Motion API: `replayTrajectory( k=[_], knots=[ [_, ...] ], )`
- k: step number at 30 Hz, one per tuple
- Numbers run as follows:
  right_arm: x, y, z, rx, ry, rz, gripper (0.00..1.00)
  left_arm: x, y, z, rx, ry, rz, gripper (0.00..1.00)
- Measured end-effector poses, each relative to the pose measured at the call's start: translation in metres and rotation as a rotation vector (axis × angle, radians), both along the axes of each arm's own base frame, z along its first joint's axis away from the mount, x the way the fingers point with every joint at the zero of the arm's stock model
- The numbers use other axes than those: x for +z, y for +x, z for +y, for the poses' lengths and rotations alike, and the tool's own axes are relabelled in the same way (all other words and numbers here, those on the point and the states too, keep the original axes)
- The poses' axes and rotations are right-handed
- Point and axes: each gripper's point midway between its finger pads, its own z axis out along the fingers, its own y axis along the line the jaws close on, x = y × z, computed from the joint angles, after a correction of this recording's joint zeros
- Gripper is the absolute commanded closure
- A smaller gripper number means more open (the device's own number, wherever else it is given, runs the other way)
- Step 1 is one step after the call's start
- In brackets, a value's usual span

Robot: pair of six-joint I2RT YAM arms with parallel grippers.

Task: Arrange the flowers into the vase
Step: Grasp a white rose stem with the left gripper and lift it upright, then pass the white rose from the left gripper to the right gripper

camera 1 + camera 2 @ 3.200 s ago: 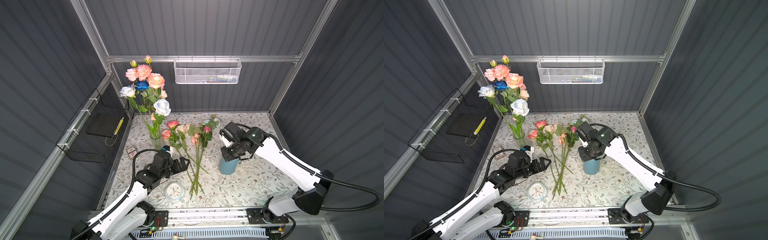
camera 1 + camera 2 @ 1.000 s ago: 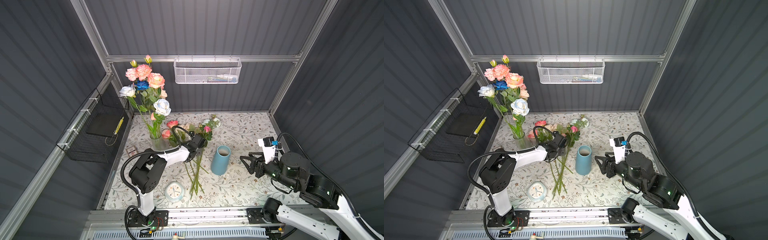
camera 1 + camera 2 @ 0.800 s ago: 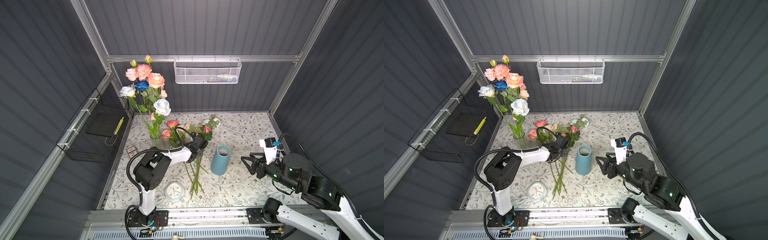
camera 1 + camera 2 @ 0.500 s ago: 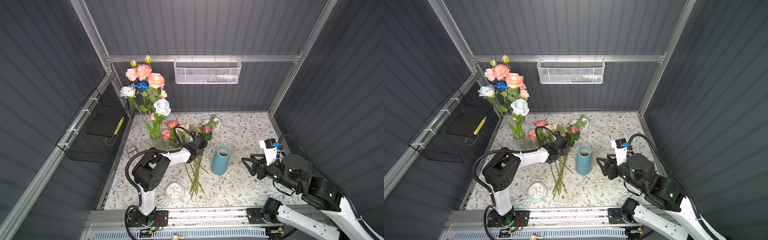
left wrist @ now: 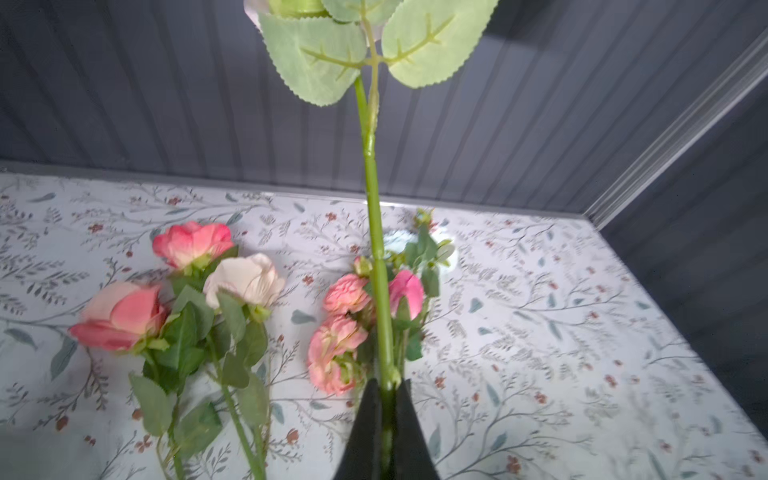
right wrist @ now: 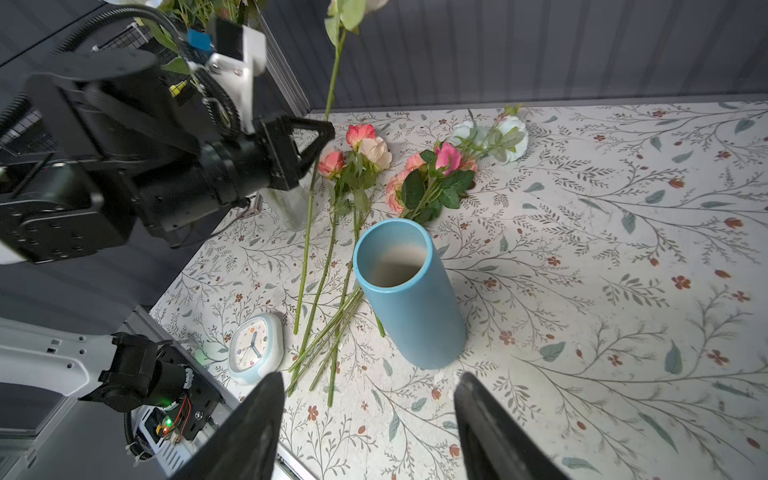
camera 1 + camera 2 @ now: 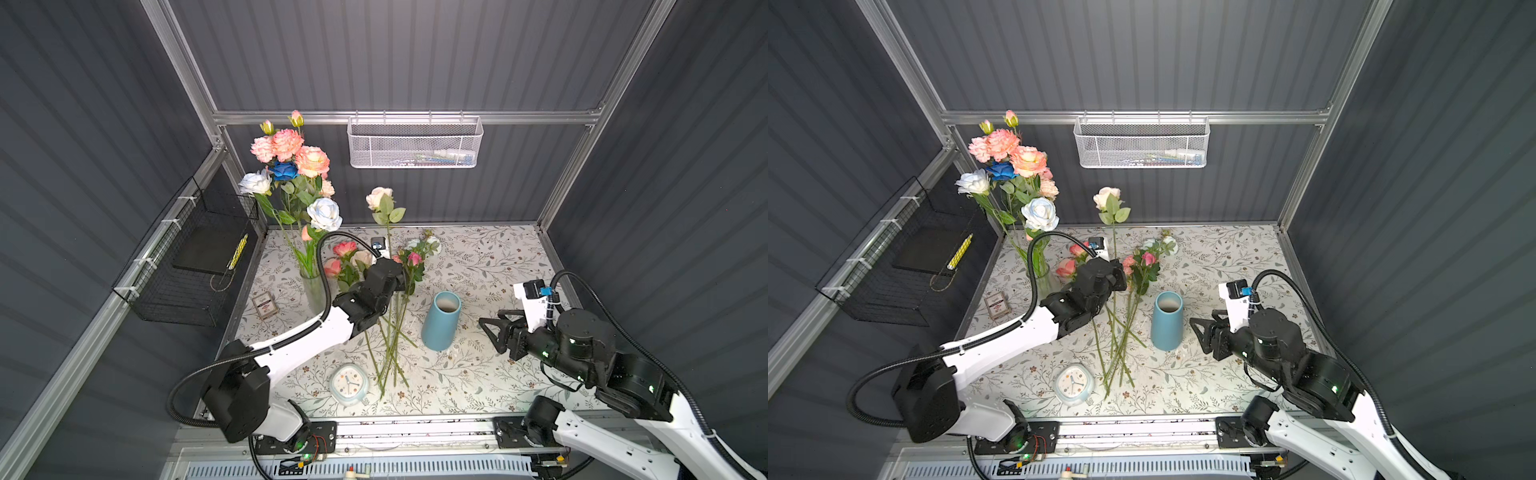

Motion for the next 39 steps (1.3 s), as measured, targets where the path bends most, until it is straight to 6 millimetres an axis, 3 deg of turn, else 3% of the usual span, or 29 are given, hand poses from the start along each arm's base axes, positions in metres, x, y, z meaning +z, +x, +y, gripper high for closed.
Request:
replayTrajectory(
  k=[6, 11, 17, 24, 26, 34, 35, 36, 37, 39],
  knots=[
    [0.014, -0.006, 0.022, 0.117, 0.059, -0.041, 0.31, 0.076, -0.031, 0.001, -0.124, -0.158, -0.123, 1.0],
    [0.024, -0.008, 0.063, 0.281, 0.133, -0.052, 0.31, 0.125, -0.061, -0.014, -0.31, -0.305, -0.184, 1.0],
    [0.013, -0.005, 0.118, 0.465, 0.206, -0.003, 0.31, 0.158, -0.096, -0.035, -0.543, -0.462, -0.204, 1.0],
    [0.02, -0.011, 0.154, 0.592, 0.265, -0.011, 0.33, 0.174, -0.127, -0.048, -0.731, -0.575, -0.206, 1.0],
    [0.023, -0.011, 0.159, 0.61, 0.277, -0.018, 0.39, 0.173, -0.132, -0.051, -0.764, -0.589, -0.198, 1.0],
    [0.037, -0.007, 0.172, 0.636, 0.321, -0.057, 0.88, 0.174, -0.145, -0.06, -0.852, -0.629, -0.168, 1.0],
    [0.039, -0.007, 0.172, 0.636, 0.325, -0.065, 0.93, 0.174, -0.145, -0.06, -0.854, -0.631, -0.166, 0.89],
    [0.039, -0.007, 0.172, 0.628, 0.329, -0.061, 0.97, 0.175, -0.146, -0.061, -0.86, -0.639, -0.164, 0.61],
    [0.039, -0.006, 0.171, 0.624, 0.327, -0.065, 1.0, 0.175, -0.147, -0.061, -0.863, -0.639, -0.167, 0.44],
    [0.043, -0.006, 0.169, 0.611, 0.331, -0.081, 1.0, 0.176, -0.148, -0.061, -0.866, -0.641, -0.167, 0.24]
  ],
)
